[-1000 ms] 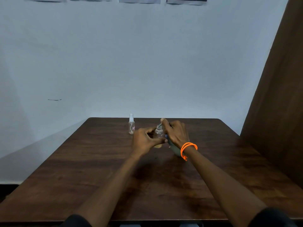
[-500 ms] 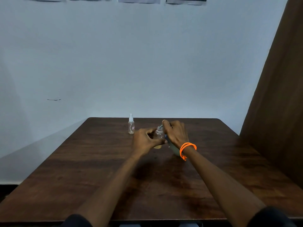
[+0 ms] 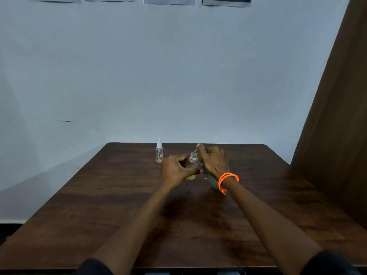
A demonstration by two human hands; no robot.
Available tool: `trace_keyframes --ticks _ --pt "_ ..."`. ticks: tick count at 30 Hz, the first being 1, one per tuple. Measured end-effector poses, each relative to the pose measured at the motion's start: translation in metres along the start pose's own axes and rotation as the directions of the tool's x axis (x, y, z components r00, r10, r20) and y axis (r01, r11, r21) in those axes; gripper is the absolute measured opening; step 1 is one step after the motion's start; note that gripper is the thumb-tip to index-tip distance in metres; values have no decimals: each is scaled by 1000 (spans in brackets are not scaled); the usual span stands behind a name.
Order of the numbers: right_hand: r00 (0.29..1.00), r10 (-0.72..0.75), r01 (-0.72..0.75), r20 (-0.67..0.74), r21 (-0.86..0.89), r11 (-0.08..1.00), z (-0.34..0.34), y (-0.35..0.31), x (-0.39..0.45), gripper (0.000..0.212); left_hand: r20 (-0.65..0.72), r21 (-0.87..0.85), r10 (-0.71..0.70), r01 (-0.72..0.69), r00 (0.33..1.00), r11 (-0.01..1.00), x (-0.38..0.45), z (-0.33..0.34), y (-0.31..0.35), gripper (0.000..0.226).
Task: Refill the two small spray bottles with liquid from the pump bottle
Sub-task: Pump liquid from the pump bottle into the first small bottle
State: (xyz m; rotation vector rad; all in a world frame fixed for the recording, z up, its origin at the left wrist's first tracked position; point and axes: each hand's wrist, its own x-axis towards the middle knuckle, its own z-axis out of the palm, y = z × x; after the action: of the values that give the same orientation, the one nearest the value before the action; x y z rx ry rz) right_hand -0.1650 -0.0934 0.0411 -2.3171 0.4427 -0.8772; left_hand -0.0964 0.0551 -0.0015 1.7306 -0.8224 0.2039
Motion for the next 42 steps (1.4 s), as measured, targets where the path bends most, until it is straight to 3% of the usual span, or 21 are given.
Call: trace_keyframes --ticks 3,8,13,17,23,28,33,38,42 --pt "1000 1 -1 2 12 1000 0 -1 -1 64 -1 14 16 -16 1000 1000 -3 0 3 36" --pt "999 36 -36 3 31 999 1 0 -1 77 8 -2 -12 12 1000 1000 -3 2 0 42" --pt "1000 25 -25 -19 12 1000 1 -4 0 61 21 9 -1 1 1000 1000 -2 1 1 38" --pt "1000 13 -13 -7 3 1000 1 -2 -1 75 -2 -29 -8 8 1000 1000 -1 2 4 30" --pt "999 25 -25 -20 1 1000 2 -3 0 62 10 -18 -11 11 1000 1000 -2 1 4 26" --pt "1000 10 -10 -10 6 1000 1 -1 -2 76 4 -51 -22 23 1000 998 -2 1 5 27" --pt "999 26 -26 -28 13 1000 -1 -5 -1 60 8 -29 -28 28 1000 999 -1 3 5 39" --pt "1000 14 -13 -15 21 1000 -1 -4 -2 72 7 -50 -16 16 1000 999 -2 1 7 33" --pt "999 17 -16 -29 21 1000 -3 -5 0 64 6 -20 -4 4 1000 1000 0 0 5 43"
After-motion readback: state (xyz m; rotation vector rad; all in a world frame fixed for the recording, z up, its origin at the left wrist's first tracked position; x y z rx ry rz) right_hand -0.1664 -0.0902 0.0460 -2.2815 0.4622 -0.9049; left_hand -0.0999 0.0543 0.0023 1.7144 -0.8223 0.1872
